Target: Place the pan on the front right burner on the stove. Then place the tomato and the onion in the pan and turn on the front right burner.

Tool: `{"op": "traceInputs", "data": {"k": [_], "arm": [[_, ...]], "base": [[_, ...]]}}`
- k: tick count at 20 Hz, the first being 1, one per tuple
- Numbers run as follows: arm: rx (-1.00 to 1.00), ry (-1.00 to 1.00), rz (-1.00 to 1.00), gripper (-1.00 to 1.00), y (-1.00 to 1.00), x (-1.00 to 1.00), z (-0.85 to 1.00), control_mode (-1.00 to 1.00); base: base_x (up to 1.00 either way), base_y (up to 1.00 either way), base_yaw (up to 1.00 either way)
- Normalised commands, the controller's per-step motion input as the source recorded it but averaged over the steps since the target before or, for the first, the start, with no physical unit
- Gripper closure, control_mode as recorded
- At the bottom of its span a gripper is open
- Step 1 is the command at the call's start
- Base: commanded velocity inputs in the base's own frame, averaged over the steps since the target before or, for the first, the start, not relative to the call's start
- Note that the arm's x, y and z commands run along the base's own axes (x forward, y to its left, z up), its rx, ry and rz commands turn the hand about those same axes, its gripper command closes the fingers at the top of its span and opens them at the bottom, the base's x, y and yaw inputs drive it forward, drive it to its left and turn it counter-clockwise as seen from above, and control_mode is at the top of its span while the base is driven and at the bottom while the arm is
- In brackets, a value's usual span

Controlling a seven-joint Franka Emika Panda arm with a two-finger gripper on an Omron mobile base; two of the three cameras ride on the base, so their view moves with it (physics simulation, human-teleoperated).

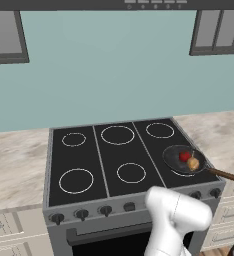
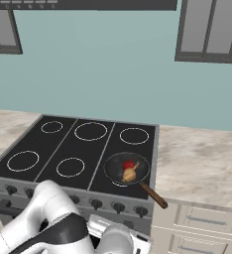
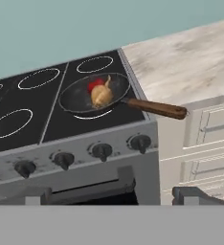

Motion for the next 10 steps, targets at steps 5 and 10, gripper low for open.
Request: {"op": "traceInputs", "data": {"k": [5,10], "arm": [[-0.13,-0.27,0.0,-1.0,0.07,-0.28,-0.15,-1.0],[-0.12,-0.27,0.0,-1.0,0.1,0.0,-0.02,-1.0]], "base": [[0.0,0.0,0.0],[0.0,0.0,0.0]]}}
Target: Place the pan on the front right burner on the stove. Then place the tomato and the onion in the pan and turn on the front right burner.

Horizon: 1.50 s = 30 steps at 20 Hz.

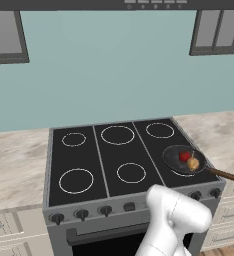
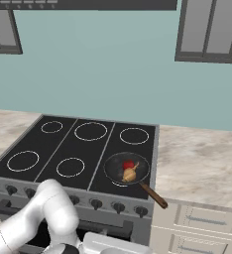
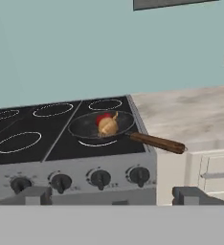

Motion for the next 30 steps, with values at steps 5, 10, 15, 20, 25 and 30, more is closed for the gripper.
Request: {"op": "traceInputs", "data": {"k": [5,10,15,20,25,30], "arm": [[-0.1,-0.16,0.0,-1.0,0.01,0.11,0.0,-1.0],[-0.06,-0.04,0.0,-1.0,0.0,0.28,-0.02,-1.0],[-0.01,0.0,0.0,-1.0,0.0,0.2,-0.09,-1.0],[0.0,0.0,0.0,-1.0,0.0,0.08,-0.16,-1.0],[0.0,0.0,0.0,-1.0,0.0,0.24,-0.13,-1.0],[0.0,0.0,0.0,-1.0,0.0,0.28,-0.09,-1.0]], "base": [[0.0,0.0,0.0],[0.0,0.0,0.0],[0.0,0.0,0.0],[0.0,0.0,0.0],[0.0,0.0,0.0],[0.0,0.0,0.0]]}}
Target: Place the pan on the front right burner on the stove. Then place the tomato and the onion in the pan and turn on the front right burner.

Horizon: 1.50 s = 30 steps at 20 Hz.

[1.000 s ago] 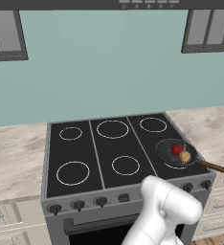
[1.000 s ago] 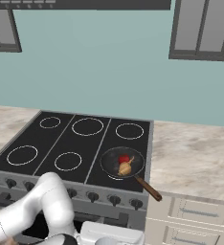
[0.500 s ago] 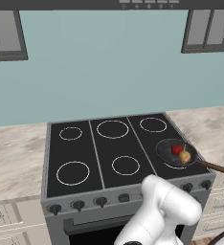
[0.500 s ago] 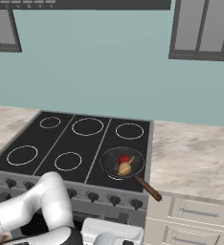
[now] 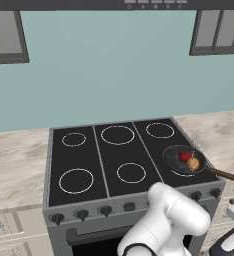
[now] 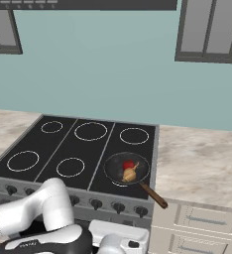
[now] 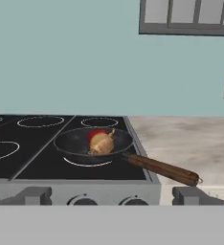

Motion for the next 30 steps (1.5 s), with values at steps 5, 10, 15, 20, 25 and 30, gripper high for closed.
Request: {"op": "traceInputs", "data": {"k": [5,10,15,20,25,30], "arm": [[0.0,0.0,0.0,-1.0,0.0,0.31,-0.15,-1.0],[0.0,0.0,0.0,-1.0,-0.08,0.25,-0.17,-1.0],[0.0,0.0,0.0,-1.0,-0.13,0.2,-0.21,-1.0],[0.0,0.0,0.0,-1.0,-0.14,0.17,-0.28,-1.0],[0.0,0.0,0.0,-1.0,-0.18,0.06,-0.29,-1.0],[0.0,0.0,0.0,-1.0,-0.13,0.08,-0.25,-1.0]], "base": [[0.0,0.0,0.0],[0.0,0.0,0.0],[0.0,0.0,0.0],[0.0,0.0,0.0],[0.0,0.0,0.0],[0.0,0.0,0.0]]}}
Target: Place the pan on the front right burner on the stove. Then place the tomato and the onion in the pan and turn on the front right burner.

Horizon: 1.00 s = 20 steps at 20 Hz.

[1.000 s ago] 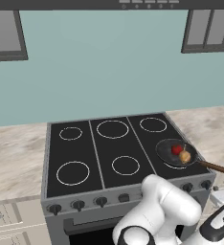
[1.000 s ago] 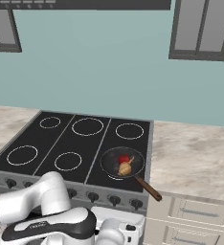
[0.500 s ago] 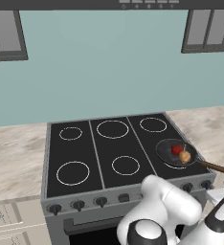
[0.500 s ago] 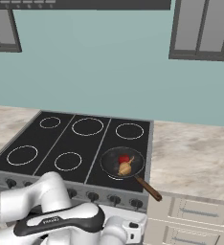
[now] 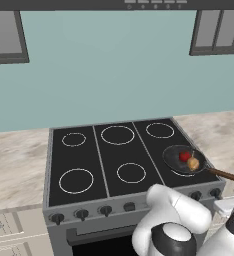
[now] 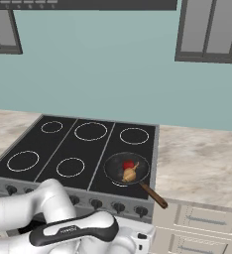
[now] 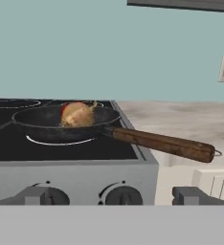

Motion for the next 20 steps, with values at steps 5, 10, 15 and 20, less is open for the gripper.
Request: {"op": "traceInputs", "data": {"k": [5,10,15,20], "arm": [[0.0,0.0,0.0,-1.0,-0.03,0.08,-0.24,-1.0],[0.0,0.0,0.0,-1.0,0.0,0.11,-0.15,-1.0],[0.0,0.0,0.0,-1.0,0.0,0.14,-0.02,-1.0],[0.0,0.0,0.0,-1.0,0.0,0.15,-0.01,-1.0]], "base": [[0.0,0.0,0.0],[0.0,0.0,0.0],[0.0,0.0,0.0],[0.0,0.0,0.0]]}}
